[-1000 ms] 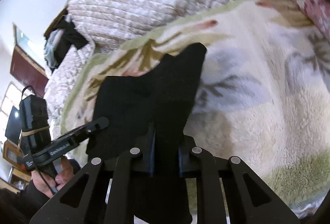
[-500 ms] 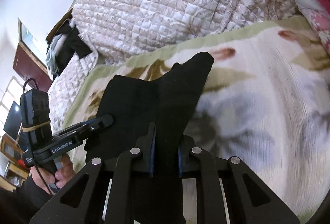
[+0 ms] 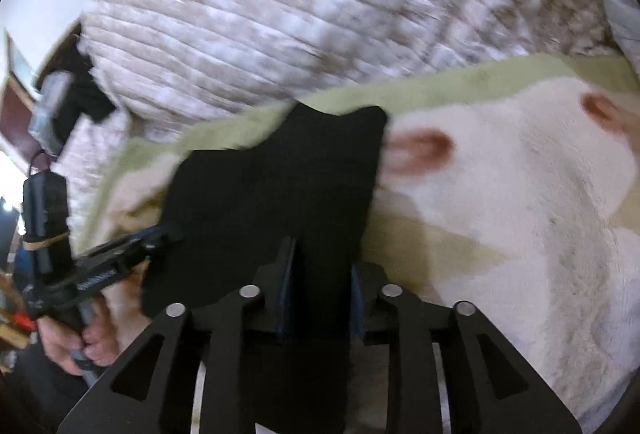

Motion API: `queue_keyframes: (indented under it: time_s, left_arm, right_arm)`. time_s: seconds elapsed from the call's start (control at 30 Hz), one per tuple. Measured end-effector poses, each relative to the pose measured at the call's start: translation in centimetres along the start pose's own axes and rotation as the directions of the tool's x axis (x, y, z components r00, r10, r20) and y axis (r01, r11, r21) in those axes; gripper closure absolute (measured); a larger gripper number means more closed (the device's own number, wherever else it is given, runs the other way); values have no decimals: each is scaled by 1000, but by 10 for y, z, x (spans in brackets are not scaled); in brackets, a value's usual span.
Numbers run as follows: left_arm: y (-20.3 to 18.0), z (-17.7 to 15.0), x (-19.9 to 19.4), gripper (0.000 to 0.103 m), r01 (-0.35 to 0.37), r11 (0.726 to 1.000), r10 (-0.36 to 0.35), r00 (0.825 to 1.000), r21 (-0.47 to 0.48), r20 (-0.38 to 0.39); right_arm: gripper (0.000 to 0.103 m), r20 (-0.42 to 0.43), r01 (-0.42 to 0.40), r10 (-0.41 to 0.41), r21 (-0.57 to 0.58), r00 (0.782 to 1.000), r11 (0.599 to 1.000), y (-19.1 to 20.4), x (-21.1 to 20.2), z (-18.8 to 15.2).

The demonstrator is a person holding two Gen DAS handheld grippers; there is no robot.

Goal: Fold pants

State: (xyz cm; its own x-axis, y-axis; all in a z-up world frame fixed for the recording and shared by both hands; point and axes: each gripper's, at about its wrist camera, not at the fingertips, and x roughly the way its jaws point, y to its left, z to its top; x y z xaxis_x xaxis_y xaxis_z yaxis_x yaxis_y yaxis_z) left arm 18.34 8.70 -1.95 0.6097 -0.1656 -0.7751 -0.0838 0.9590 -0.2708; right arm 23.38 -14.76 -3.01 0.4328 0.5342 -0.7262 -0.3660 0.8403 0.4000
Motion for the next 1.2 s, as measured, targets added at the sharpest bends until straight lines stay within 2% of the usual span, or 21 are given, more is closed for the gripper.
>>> queue_keyframes:
  time_s: [0.1,0.2,0.27,0.4,0.47,0.57,0.6,0.83,0.93,1.0,1.2]
  left_arm:
    - [13,-13,-10,67,24,999,-22,999,-34,42]
    - [14,-19,-29,69,-28,999,31,996,-37,81]
    - [7,-24,-44,71,-57,998,59,992,-23,111]
    - [-27,-39,-68,71,-17,998,8,986,57,166]
    - [-43,-52,-67,70,3,995,-18,988,99,150]
    - [-48,-68,-47,71,-20,993,11,996,113,88]
    - [-45,-71,-39,71,-28,994,21,997,102,70]
    - [-47,-73,-53,71,-63,992,52,994,110,98]
    - [-40,-76,-43,70,-72,993,65,995,95,81]
    - [-38,-76,-40,70,-79,993,71,994,92,85]
    - [-43,-81,-67,71,-136,988,129,988,76,89]
  right_arm:
    - [72,48,59,-57,-37,997,998,-4,-16,-7]
    - [72,111,109,-102,-67,989,992,3,-42,-16]
    - [72,141,113,-100,-87,985,990,14,-50,-21]
    - [74,123,93,-73,-164,990,982,41,-51,-48]
    - [74,85,95,-81,-179,993,979,45,-41,-59]
    - [75,31,117,-114,-191,993,975,39,-20,-70]
    - [76,37,114,-109,-188,993,976,37,-21,-70]
    - [75,69,127,-115,-196,991,972,48,-44,-69]
    - [75,17,137,-136,-186,991,973,39,-29,-74]
    - [75,27,125,-122,-157,992,980,39,-34,-74]
    - [73,60,122,-113,-177,992,977,57,-65,-80]
